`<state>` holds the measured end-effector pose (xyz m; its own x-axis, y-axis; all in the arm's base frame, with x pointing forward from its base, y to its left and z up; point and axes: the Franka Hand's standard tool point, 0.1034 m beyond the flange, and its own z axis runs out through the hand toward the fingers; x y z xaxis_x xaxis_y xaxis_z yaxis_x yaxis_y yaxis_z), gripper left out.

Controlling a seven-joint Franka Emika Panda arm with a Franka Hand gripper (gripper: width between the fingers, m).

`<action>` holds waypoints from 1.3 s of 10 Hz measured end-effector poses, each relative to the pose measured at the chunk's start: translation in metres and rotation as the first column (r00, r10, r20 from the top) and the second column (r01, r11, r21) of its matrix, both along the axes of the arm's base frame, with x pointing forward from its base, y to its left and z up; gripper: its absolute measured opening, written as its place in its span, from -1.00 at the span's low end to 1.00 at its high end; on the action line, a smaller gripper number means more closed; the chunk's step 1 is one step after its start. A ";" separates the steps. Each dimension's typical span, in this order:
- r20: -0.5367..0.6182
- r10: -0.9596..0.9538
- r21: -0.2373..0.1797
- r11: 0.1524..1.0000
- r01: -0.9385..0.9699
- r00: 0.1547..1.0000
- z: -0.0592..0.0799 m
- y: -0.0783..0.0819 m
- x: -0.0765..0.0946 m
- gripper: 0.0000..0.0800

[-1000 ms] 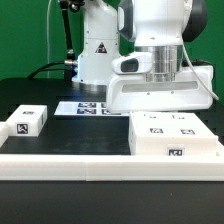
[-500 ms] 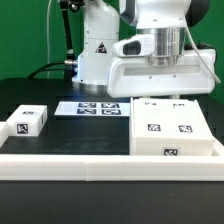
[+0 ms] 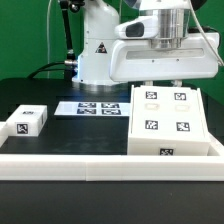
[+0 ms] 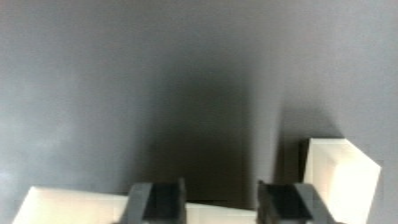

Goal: Assemble cabinet

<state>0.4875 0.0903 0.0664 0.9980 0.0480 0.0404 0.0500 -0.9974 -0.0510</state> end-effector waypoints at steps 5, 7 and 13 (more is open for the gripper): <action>-0.024 0.014 -0.005 1.000 -0.015 1.000 0.024 -0.003 0.008 -0.52; -0.037 0.021 -0.005 1.000 -0.021 0.999 0.037 -0.002 0.019 -0.53; -0.047 0.051 -0.010 0.999 -0.051 0.998 0.033 -0.009 0.020 -0.58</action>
Offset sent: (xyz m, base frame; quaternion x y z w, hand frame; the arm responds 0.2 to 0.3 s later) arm 0.0066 -0.0024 0.0274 0.0051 -0.0241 -0.0056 0.9997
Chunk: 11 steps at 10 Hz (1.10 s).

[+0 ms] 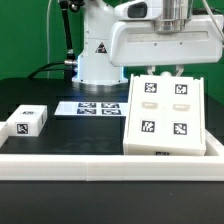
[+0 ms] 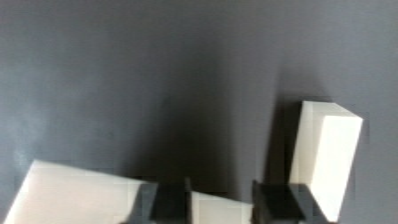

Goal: Assemble cabinet

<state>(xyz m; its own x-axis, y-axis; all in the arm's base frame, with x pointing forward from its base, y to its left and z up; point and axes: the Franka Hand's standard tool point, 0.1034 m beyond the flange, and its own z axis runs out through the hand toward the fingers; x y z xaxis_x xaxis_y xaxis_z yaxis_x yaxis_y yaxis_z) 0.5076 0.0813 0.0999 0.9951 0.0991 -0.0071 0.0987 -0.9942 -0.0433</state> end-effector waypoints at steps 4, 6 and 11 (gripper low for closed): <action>-0.009 0.029 0.000 1.000 -0.029 1.000 0.024 -0.001 0.018 -0.64; -0.010 0.033 0.000 0.999 -0.033 0.999 0.027 0.001 0.021 -0.66; -0.009 0.062 0.002 0.998 -0.062 0.998 0.036 0.000 0.033 -0.77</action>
Offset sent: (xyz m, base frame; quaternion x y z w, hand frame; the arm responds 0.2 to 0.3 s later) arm 0.0200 -0.0080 0.0235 -0.0206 -0.0330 -0.0512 0.9979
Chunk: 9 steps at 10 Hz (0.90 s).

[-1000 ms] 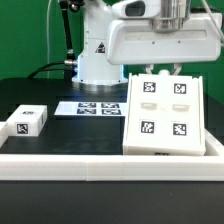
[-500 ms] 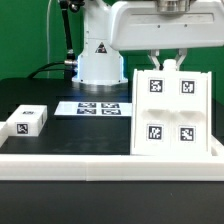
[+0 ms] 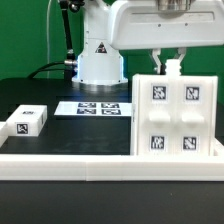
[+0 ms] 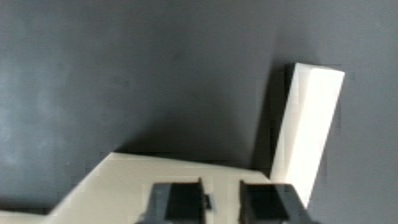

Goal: Assemble cabinet

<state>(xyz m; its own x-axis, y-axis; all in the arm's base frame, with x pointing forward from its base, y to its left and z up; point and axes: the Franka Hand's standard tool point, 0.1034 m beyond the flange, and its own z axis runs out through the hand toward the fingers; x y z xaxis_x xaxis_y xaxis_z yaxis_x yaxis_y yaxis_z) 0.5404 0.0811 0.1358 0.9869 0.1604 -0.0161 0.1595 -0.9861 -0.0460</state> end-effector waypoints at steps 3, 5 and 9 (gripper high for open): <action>0.000 0.004 0.001 1.000 -0.004 1.000 0.004 0.000 0.006 -0.81; -0.001 0.004 0.001 1.000 -0.004 1.000 0.003 0.000 0.006 -0.46; -0.001 0.004 0.001 1.000 -0.004 1.000 0.003 0.000 0.006 0.69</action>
Offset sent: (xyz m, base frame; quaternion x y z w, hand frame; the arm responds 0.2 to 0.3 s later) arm 0.0000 0.0000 0.0000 0.0000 0.0000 0.0000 1.0000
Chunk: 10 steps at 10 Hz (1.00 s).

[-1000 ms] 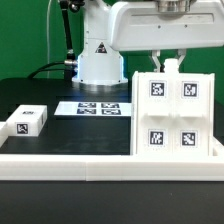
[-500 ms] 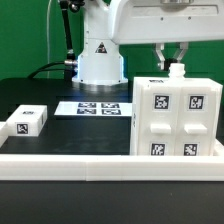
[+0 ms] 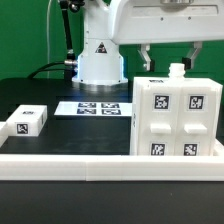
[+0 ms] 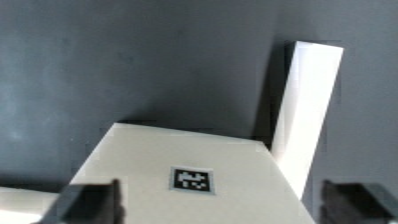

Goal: Assemble cabinet

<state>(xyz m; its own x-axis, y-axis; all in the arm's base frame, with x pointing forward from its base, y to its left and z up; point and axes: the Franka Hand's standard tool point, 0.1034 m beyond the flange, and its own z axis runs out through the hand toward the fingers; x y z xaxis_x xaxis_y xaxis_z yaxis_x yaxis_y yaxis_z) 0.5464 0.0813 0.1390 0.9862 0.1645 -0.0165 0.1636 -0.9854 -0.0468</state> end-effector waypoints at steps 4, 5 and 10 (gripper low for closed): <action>0.000 0.000 0.000 1.000 0.000 1.000 0.000 0.000 0.000 0.99; 0.000 0.000 0.000 1.000 0.000 1.000 0.000 0.000 0.000 1.00; -0.007 -0.052 -0.012 0.999 0.052 0.999 -0.024 -0.022 -0.036 0.99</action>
Offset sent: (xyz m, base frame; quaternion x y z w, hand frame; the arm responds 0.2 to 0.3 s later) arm 0.0000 0.0000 0.0000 0.0000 0.0000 0.0000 1.0000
